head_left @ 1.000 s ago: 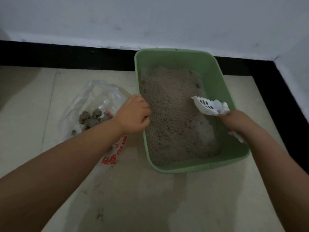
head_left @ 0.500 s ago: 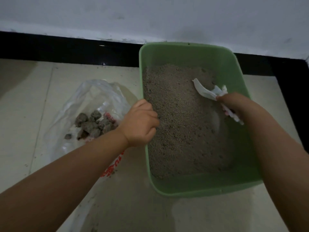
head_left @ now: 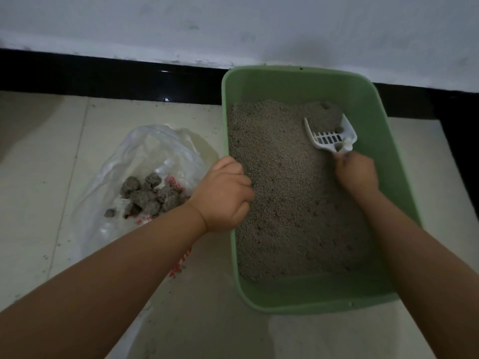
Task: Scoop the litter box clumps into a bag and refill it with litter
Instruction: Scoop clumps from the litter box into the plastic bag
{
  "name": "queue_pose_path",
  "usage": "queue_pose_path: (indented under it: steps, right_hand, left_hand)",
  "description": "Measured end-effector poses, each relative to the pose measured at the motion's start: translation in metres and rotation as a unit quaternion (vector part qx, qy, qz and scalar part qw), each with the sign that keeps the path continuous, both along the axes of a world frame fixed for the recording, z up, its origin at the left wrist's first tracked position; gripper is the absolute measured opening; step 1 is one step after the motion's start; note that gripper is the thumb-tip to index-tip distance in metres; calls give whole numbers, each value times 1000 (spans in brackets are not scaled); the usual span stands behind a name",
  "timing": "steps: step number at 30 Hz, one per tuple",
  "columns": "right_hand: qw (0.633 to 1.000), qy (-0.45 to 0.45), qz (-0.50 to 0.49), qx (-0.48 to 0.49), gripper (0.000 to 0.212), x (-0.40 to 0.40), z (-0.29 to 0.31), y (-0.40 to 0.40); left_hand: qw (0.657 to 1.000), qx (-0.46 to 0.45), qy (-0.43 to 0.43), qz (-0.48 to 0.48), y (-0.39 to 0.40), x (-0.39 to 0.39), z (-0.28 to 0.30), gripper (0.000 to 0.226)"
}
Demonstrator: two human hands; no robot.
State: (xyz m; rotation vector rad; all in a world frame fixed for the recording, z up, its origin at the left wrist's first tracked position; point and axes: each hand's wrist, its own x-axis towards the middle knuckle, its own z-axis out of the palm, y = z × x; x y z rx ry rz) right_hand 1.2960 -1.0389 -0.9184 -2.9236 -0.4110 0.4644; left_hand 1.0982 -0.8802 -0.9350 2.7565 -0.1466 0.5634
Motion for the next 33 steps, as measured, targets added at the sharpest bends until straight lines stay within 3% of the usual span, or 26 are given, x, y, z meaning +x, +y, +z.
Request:
queue_pose_path:
  steps: [18, 29, 33]
  right_hand:
    - [983, -62, -41, 170, 34, -29, 10, -11]
    - [993, -17, 84, 78, 36, -92, 46, -54]
    - [994, 2, 82, 72, 31, -115, 51, -59]
  left_hand:
    - [997, 22, 71, 13, -2, -6, 11, 31]
    - [983, 67, 171, -4, -8, -31, 26, 41]
    - [985, 73, 159, -17, -5, -48, 27, 43]
